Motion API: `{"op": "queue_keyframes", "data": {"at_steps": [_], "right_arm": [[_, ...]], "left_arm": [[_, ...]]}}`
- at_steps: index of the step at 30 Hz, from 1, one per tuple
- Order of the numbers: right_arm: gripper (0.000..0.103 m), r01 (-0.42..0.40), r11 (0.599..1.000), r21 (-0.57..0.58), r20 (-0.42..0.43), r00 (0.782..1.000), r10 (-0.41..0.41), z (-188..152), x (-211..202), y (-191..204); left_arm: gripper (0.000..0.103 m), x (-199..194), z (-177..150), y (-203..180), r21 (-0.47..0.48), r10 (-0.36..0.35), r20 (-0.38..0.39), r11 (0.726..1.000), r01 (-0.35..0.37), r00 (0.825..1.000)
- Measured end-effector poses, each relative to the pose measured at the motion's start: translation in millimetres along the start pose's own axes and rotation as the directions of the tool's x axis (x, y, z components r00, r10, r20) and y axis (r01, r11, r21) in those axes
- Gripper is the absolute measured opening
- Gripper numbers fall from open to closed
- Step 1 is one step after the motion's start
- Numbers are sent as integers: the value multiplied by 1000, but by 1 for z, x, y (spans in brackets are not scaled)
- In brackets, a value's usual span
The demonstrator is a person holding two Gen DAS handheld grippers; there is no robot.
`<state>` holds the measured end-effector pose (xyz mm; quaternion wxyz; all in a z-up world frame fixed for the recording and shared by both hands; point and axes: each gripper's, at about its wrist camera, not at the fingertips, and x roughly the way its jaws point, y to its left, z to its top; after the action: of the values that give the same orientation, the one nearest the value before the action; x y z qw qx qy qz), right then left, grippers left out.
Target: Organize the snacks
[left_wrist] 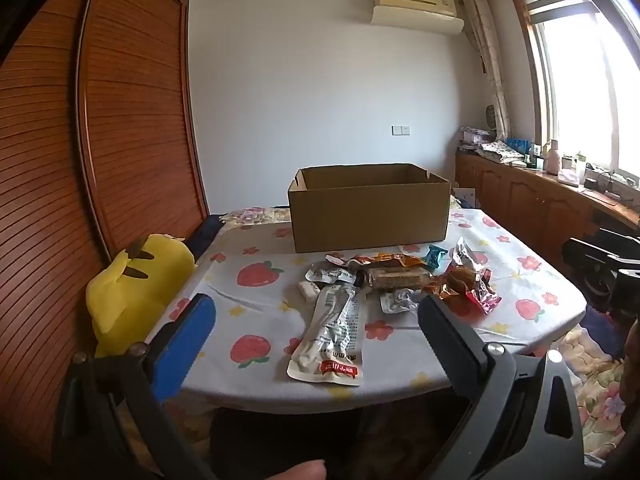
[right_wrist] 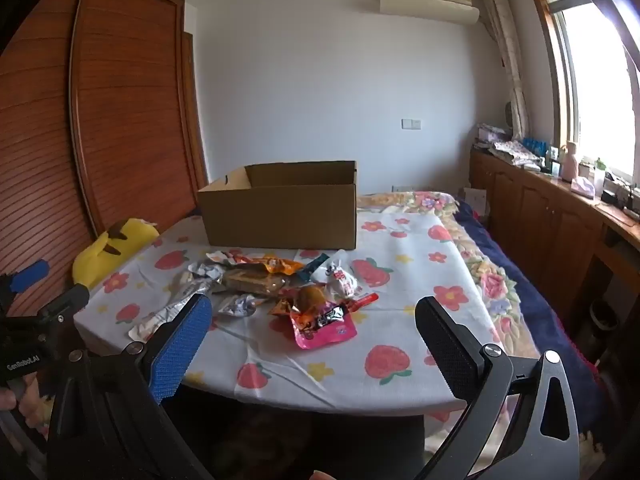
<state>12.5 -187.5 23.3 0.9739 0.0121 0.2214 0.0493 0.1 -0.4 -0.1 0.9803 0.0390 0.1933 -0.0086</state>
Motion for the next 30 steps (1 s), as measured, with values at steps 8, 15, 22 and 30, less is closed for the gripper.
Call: {"op": "queue_keyframes", "data": {"at_steps": [8, 15, 22, 30], "right_arm": [[103, -2, 1000, 2, 10, 1000, 2, 2, -3, 2], [103, 2, 1000, 0, 9, 1000, -2, 4, -4, 3], [103, 5, 1000, -2, 9, 1000, -5, 3, -4, 2], [103, 9, 1000, 0, 9, 1000, -9, 3, -6, 1]], "left_arm": [[102, -1, -2, 2, -6, -1, -4, 1000, 1, 1000], [102, 1, -7, 3, -5, -1, -8, 1000, 1, 1000], [102, 0, -4, 2, -4, 0, -11, 1000, 0, 1000], [102, 3, -5, 3, -5, -1, -10, 1000, 0, 1000]]}}
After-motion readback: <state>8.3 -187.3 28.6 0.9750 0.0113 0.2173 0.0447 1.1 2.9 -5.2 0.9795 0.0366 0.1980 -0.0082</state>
